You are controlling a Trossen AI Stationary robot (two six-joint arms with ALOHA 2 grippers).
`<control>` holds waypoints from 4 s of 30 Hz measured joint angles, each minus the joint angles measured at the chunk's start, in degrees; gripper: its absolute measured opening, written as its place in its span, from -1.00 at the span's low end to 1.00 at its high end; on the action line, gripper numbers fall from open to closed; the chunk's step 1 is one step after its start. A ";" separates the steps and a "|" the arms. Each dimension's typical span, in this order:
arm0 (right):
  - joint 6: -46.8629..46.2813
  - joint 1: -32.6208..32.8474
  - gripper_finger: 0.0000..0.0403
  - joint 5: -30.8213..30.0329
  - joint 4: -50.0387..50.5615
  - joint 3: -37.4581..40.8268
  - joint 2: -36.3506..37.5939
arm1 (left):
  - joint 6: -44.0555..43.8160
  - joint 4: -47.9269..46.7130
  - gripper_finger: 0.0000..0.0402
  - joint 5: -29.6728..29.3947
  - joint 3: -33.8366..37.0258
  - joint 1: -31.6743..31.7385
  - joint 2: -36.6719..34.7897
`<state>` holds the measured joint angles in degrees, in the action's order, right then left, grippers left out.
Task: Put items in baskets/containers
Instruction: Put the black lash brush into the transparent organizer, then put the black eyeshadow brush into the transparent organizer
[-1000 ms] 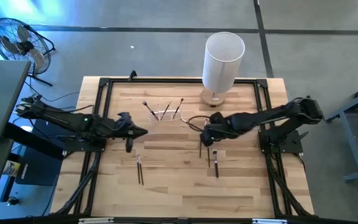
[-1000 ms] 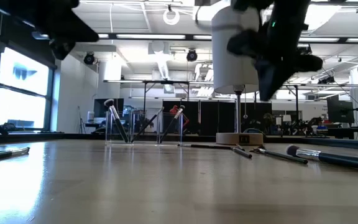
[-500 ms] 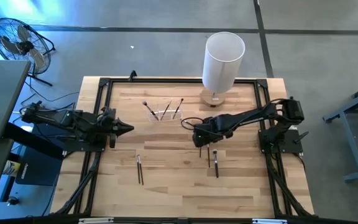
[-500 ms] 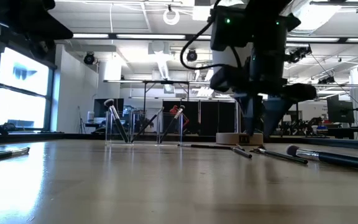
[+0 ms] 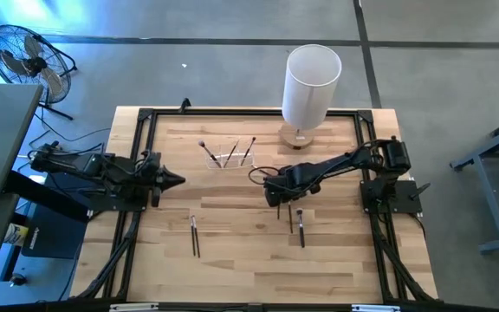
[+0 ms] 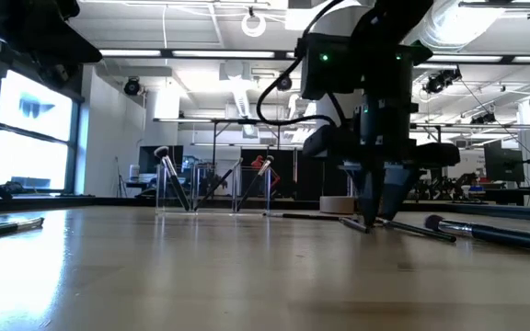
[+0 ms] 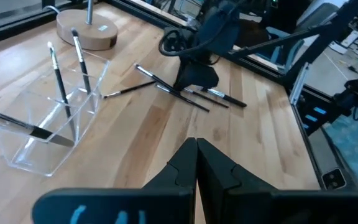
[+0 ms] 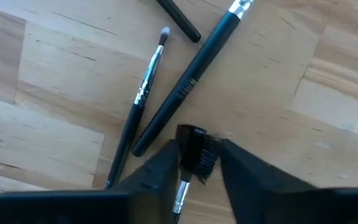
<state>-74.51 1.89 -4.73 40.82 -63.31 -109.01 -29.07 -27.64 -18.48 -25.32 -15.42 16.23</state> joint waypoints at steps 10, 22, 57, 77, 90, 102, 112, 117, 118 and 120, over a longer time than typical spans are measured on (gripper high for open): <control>1.00 0.72 -0.94 -0.43 -2.82 0.74 3.92 | -0.01 0.12 -1.00 0.59 -0.02 0.00 0.00; 15.47 3.28 -0.94 -17.95 -16.11 0.40 22.38 | 0.34 0.99 -1.00 -0.40 -0.02 0.02 0.04; 64.32 -20.34 -0.64 11.72 -93.36 0.44 -6.86 | -0.27 1.12 -0.98 -9.08 -0.04 0.02 0.15; 72.50 -10.42 -0.56 -5.96 -59.24 0.26 17.00 | -0.17 1.01 -0.39 -12.34 -0.04 0.02 0.20; 44.30 4.53 -0.95 -20.48 -16.81 0.33 26.21 | 3.40 7.38 -0.34 -14.36 -1.13 0.02 7.05; 29.20 9.44 -0.99 -18.81 10.72 4.30 27.47 | -15.89 3.94 -0.34 -13.60 -16.97 0.02 39.68; 33.27 9.36 -1.00 -8.98 -3.35 26.76 47.93 | -47.03 -11.85 -0.34 -4.28 -43.54 3.74 67.69; 36.26 9.37 -1.00 -6.08 -4.93 32.72 58.64 | -55.25 -17.86 -0.34 2.56 -54.34 7.01 80.27; 37.21 9.38 -1.00 -5.47 -4.82 33.33 60.14 | -56.02 -19.06 -0.34 3.92 -55.75 7.65 82.16; 38.43 9.38 -1.00 -4.72 -4.59 34.16 62.60 | -57.89 -20.01 -0.34 7.16 -57.89 8.61 85.71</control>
<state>-36.08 11.27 -9.45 36.23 -29.15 -46.41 -86.96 -47.65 -11.32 -83.21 -6.81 101.93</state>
